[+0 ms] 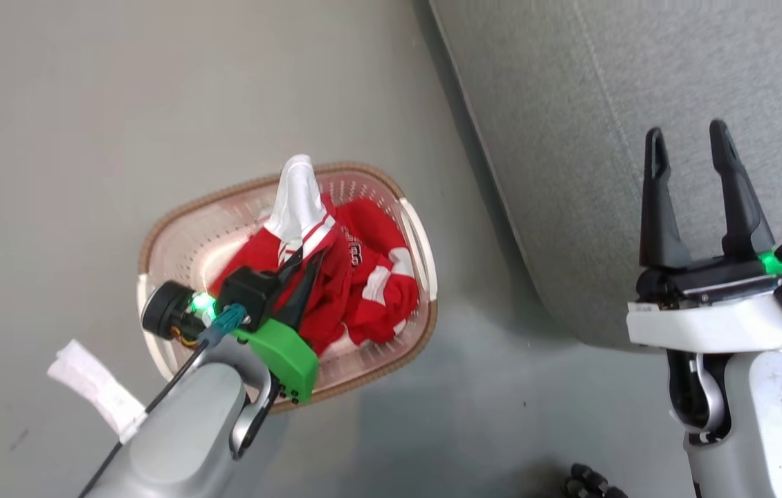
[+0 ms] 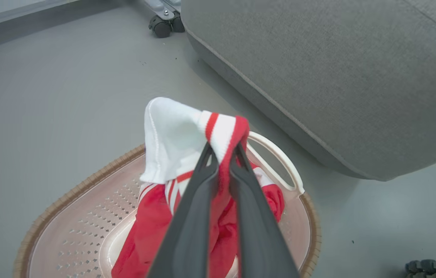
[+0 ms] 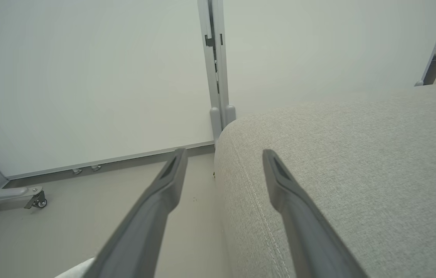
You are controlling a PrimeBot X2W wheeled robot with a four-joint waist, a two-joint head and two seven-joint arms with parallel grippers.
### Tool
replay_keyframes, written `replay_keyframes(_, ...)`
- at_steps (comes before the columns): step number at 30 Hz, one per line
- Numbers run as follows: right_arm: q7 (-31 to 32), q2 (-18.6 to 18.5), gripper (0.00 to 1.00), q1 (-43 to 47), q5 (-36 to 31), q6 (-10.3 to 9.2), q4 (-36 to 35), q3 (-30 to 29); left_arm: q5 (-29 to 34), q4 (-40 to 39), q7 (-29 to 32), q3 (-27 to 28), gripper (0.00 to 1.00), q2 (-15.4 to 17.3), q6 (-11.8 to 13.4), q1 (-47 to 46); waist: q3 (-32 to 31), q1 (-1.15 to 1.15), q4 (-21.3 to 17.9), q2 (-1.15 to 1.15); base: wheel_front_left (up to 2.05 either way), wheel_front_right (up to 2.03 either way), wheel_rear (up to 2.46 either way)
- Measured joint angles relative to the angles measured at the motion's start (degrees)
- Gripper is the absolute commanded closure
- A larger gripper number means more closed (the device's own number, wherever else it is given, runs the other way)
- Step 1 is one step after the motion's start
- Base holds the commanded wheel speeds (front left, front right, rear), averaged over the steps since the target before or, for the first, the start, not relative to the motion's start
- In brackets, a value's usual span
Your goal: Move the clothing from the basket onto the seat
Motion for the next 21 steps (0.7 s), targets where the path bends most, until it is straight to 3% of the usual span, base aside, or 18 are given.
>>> replay_keyframes(11,0.00,-0.01,0.00,5.93,-2.00,0.00,3.35,1.75,4.19,-10.81,0.00,10.68,1.00,-2.94,-0.70,9.34,-12.13,0.00,2.65,0.00,0.00,0.00,0.00)
replay_keyframes(21,0.00,-0.01,0.00,9.78,-2.89,0.00,5.94,5.59,9.47,-20.16,0.00,14.02,1.00,-4.39,-2.72,14.14,-21.95,0.00,4.58,0.00,0.00,0.00,0.00)
